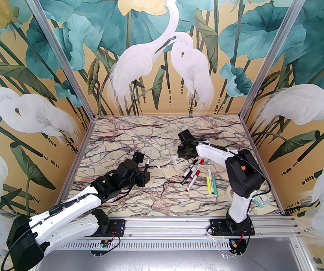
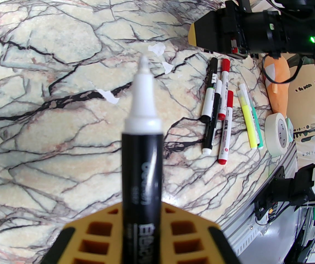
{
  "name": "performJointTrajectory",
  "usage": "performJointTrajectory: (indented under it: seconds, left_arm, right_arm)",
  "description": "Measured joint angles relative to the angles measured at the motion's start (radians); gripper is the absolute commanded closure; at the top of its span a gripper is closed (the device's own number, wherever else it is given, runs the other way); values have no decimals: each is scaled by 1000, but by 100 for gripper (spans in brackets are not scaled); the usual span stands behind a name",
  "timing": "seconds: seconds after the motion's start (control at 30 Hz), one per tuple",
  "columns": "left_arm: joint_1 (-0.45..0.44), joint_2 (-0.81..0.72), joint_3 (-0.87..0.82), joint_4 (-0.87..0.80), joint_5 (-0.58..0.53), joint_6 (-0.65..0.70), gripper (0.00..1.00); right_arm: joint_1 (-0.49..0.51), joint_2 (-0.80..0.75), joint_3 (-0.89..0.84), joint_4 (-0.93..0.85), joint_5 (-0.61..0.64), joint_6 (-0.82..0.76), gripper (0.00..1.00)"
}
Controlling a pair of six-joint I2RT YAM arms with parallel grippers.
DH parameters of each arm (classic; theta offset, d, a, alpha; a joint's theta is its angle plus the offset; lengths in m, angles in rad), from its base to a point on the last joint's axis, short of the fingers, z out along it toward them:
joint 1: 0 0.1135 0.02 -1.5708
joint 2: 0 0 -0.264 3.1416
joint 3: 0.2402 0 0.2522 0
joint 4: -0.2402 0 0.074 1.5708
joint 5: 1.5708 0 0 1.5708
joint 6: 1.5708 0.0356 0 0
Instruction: Open the pen caps
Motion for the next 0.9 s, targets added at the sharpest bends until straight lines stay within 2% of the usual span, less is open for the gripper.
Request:
performJointTrajectory:
  seconds: [0.33, 0.9]
  left_arm:
    - [0, 52, 0, 79, 47, 0, 100]
    - [0, 29, -39, 119, 71, -16, 100]
  right_arm:
    - [-8, 48, 13, 2, 24, -10, 82]
    - [-8, 50, -60, 77, 70, -7, 77]
